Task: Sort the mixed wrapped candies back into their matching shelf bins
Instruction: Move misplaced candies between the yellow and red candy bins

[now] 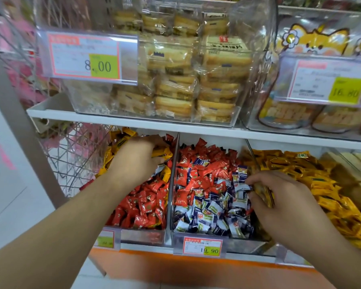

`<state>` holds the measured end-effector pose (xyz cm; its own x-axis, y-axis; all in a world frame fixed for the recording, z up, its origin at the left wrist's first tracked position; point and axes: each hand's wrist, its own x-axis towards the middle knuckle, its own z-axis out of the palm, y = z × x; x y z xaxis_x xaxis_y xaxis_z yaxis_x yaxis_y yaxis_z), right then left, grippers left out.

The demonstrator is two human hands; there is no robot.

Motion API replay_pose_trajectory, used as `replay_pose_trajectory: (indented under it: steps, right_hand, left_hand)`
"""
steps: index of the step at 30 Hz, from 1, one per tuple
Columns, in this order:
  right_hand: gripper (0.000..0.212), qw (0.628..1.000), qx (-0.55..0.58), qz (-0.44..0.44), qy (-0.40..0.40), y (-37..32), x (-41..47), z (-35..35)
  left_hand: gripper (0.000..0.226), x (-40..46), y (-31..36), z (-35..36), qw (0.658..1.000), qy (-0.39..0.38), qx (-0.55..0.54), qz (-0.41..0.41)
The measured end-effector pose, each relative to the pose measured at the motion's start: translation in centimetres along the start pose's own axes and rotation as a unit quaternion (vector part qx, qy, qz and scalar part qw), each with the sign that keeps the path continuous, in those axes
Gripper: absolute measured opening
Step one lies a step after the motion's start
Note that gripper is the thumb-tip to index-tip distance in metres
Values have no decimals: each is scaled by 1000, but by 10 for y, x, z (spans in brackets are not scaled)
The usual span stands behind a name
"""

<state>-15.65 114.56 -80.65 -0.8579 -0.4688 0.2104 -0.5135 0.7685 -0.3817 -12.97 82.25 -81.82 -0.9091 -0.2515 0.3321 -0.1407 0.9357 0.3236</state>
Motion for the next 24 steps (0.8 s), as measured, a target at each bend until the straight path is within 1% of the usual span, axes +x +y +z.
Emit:
replay_pose_trajectory:
  steps: [5, 7, 9, 11, 13, 14, 15, 18, 21, 23, 24]
  right_hand:
    - [29, 1000, 15, -7, 7, -5, 2, 0]
    - [31, 999, 23, -21, 7, -10, 3, 0]
    - [31, 998, 42, -42, -2, -16, 2, -2]
    - [33, 990, 125, -49, -29, -24, -3, -7]
    - [35, 964, 252, -37, -75, -31, -11, -15]
    - [34, 949, 300, -26, -94, -33, -15, -19]
    - [32, 940, 325, -15, -100, -33, -19, -21]
    - [16, 945, 318, 14, -75, -23, -25, -28]
    - [8, 938, 337, 52, -66, 3, -24, -38]
    - [8, 936, 338, 94, -29, 19, -19, -47]
    - [9, 936, 333, 119, 6, 27, -16, -50]
  left_hand:
    - [42, -20, 12, -27, 994, 35, -86, -65]
    - [35, -30, 25, -36, 984, 22, -154, -87]
    - [30, -43, 43, -44, 972, 2, -217, -87]
    - [31, -57, 64, -46, 961, -15, -264, -80]
    - [33, -71, 86, -41, 952, -44, -294, -72]
    - [33, -77, 97, -36, 949, -60, -302, -62]
    - [33, -81, 107, -31, 947, -72, -310, -52]
    - [33, -87, 128, -17, 931, -83, -350, -54]
    - [28, -87, 137, -8, 924, -100, -364, -65]
    - [21, -87, 141, -5, 922, -104, -366, -72]
    - [19, -87, 142, -3, 923, -101, -363, -75]
